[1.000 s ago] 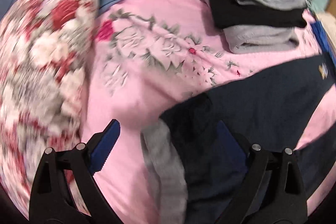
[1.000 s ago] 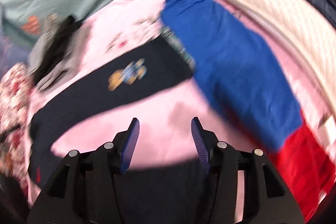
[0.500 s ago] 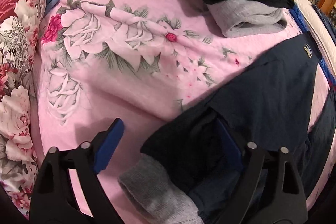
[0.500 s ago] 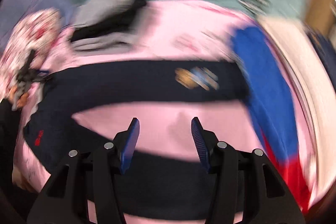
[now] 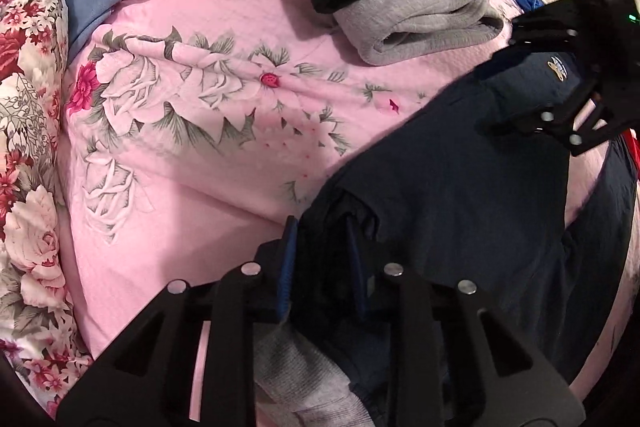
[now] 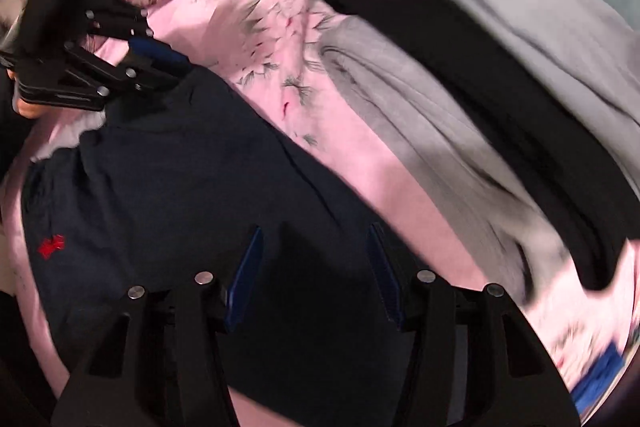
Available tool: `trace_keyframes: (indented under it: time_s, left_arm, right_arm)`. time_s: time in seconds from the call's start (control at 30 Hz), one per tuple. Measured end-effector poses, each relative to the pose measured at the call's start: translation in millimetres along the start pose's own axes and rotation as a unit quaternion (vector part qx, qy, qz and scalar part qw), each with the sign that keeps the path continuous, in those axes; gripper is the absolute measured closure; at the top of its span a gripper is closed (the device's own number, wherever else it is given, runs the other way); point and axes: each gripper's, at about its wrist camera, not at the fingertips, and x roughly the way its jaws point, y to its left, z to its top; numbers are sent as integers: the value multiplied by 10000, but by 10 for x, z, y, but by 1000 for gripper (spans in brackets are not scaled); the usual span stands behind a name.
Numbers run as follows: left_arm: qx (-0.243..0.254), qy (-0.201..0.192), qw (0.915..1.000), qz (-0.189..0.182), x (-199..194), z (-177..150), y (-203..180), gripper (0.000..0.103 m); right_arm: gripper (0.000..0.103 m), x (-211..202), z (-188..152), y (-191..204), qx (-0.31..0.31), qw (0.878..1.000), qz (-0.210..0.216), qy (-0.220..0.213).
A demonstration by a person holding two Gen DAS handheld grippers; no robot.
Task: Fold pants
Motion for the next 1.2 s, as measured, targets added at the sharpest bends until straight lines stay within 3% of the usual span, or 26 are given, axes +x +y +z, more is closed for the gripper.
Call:
trace_keyframes:
  time_s: [0.23, 0.47, 0.53, 0.57, 0.67, 0.83, 0.97, 1.1, 1.2]
  left_arm:
    - [100, 97, 9999, 81, -11, 25, -53, 79]
    - [109, 189, 9997, 79, 17, 67, -74, 79]
    - [99, 165, 9997, 121, 28, 77, -92, 83]
    - [104, 149, 9997, 136, 28, 80, -98, 85]
    - [50, 101, 9996, 247, 38, 90, -86, 90]
    - [-363, 32, 9983, 450, 66, 226, 134, 97]
    - [-413, 180, 9982, 391, 198, 219, 188, 97]
    - [-282, 293, 9991, -141, 100, 169, 224, 94]
    - [-345, 589, 9974, -237, 174, 185, 320, 88]
  right_arm:
    - [49, 285, 226, -1, -284, 9991, 252, 165]
    - [49, 398, 385, 177, -748, 9968, -21, 293]
    - [75, 411, 395, 224, -716, 9968, 208, 293]
    - [94, 402, 386, 275, -763, 9960, 348, 322]
    - [96, 350, 341, 423, -887, 9955, 257, 234]
    - [96, 190, 461, 202, -9, 9993, 205, -309]
    - [96, 412, 407, 231, -3, 9999, 121, -55]
    - [96, 449, 389, 257, 76, 9997, 209, -80]
    - [96, 412, 400, 268, -9, 9996, 237, -158]
